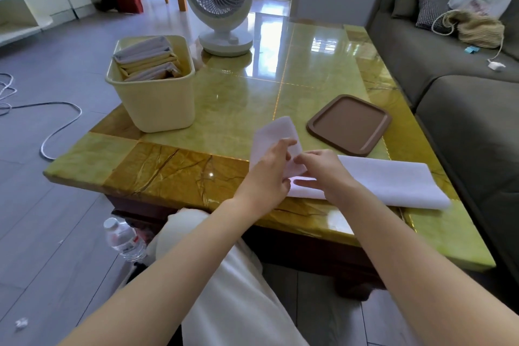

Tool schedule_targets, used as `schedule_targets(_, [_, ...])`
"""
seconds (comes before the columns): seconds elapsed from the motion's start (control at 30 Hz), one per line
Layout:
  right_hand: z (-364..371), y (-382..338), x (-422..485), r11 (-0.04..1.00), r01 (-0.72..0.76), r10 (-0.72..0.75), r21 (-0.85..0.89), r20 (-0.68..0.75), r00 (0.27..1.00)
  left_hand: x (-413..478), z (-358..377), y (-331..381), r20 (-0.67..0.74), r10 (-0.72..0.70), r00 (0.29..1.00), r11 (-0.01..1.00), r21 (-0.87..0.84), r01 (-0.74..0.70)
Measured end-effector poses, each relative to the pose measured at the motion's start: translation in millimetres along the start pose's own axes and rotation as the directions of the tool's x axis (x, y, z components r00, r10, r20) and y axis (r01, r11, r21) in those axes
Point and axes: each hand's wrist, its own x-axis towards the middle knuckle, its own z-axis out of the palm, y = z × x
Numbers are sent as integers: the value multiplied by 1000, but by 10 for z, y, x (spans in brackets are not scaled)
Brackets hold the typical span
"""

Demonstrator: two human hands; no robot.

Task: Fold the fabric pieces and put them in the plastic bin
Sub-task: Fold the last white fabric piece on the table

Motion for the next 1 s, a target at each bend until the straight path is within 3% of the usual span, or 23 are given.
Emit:
schedule_targets(0.13, [-45, 156, 104, 989, -42, 27, -139, -112, 993, -33, 38, -147, 6, -89, 996, 918, 388, 80])
schedule_targets(0.23, [-23, 250, 132, 966, -84, 47, -246, -151, 987, -75, 29, -238, 39, -132, 991, 870, 483, 96])
schedule_targets(0.43, [3, 309, 152, 924, -127, 75, -359, -157, 985, -33, 27, -268, 104, -188, 977, 927, 347, 142])
schedule_targets(0.57, [-30, 288, 102, 911, -99, 54, -399, -123, 991, 37, 44, -311, 185, -244, 952, 889, 436, 142])
schedule_targets(0.83, [56, 349, 62, 879, -43, -44, -475, -169, 985, 263, -17, -316, 178, -363, 914, 859, 443, 255])
schedule_targets(0.93, [93, 426, 63, 702, -26, -177, -712, -209, 962, 311, -14, -327, 128, -434, 892, 842, 409, 351])
schedule_targets(1.0, [99, 474, 59, 592, 8, -269, -806, -189, 945, 308, -15, -299, 55, -479, 876, 859, 234, 455])
